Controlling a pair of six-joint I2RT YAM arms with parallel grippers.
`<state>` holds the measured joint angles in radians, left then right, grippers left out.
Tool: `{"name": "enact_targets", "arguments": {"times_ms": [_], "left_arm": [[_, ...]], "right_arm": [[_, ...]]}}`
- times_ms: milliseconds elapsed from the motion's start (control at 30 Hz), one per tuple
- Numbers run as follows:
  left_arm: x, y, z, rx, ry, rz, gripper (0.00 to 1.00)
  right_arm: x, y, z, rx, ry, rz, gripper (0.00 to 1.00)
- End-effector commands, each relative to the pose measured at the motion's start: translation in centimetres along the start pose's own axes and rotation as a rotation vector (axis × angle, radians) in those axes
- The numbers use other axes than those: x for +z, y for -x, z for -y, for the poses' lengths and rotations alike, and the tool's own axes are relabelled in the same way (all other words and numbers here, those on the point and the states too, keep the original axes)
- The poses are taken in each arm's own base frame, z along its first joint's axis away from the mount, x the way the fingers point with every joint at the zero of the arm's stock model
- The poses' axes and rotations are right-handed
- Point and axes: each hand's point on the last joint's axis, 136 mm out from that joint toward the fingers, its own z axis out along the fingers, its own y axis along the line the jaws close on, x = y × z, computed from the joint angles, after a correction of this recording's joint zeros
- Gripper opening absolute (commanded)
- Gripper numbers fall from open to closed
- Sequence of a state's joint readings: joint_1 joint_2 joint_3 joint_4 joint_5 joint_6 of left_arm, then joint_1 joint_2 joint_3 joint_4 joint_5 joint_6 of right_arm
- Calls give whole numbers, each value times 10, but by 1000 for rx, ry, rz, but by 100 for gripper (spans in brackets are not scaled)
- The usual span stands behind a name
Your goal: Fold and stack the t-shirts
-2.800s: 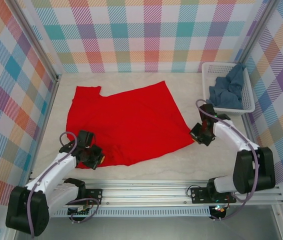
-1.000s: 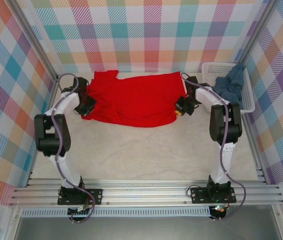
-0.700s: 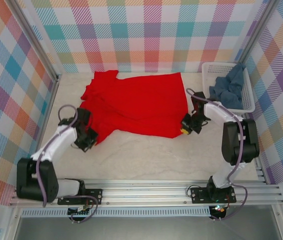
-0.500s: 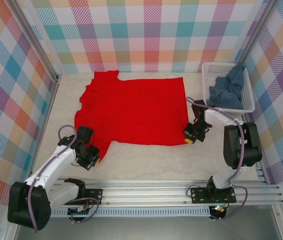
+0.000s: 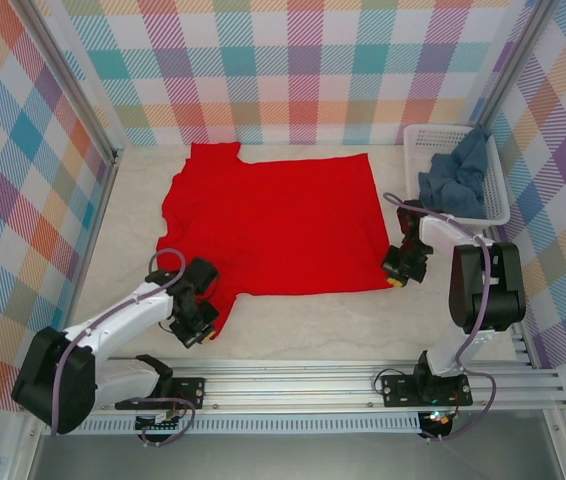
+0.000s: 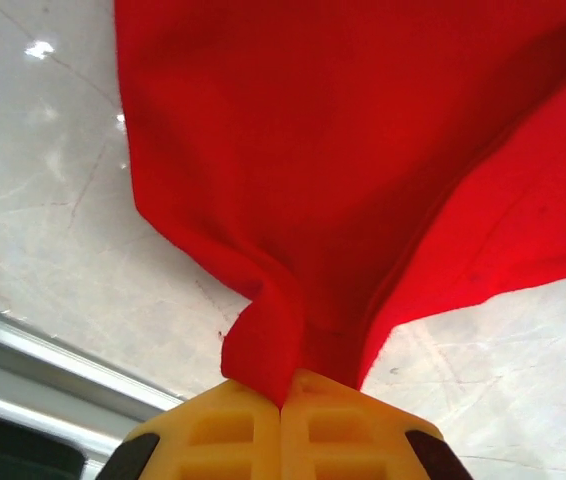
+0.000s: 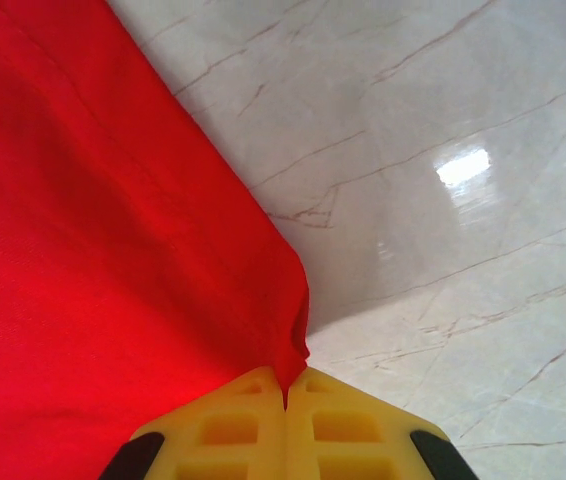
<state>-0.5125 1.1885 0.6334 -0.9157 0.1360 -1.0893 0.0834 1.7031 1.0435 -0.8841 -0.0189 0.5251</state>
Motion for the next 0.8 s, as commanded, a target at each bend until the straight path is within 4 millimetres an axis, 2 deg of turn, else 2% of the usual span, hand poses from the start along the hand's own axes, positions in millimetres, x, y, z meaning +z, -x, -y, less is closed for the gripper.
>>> {"name": "enact_targets", "arguments": {"times_ms": [0, 67, 100, 167, 267, 333, 433, 567, 667, 767], "left_arm": [[-10, -1, -13, 129, 93, 29, 5], [-30, 4, -4, 137, 27, 87, 32], [-42, 8, 1, 139, -8, 121, 39], [-67, 16, 8, 135, -50, 179, 47], [-81, 29, 25, 126, -111, 180, 56], [-78, 45, 35, 121, -127, 179, 56], [-70, 80, 61, 135, -199, 190, 54], [-45, 114, 81, 159, -229, 167, 50], [-29, 119, 93, 198, -246, 127, 48], [-22, 117, 97, 205, -268, 111, 47]], "right_arm": [[3, 1, 7, -17, -33, -22, 0], [6, 0, 9, -15, -39, -30, 0], [7, 0, 9, -14, -39, -30, 0], [7, -1, 10, -10, -39, -29, 0], [9, -2, 11, -13, -42, -36, 0], [9, -2, 10, -14, -41, -39, 0], [10, -3, 11, -17, -44, -44, 0], [12, -5, 12, -16, -46, -51, 0], [13, -5, 12, -10, -44, -52, 0], [13, -5, 11, -4, -38, -53, 0]]}}
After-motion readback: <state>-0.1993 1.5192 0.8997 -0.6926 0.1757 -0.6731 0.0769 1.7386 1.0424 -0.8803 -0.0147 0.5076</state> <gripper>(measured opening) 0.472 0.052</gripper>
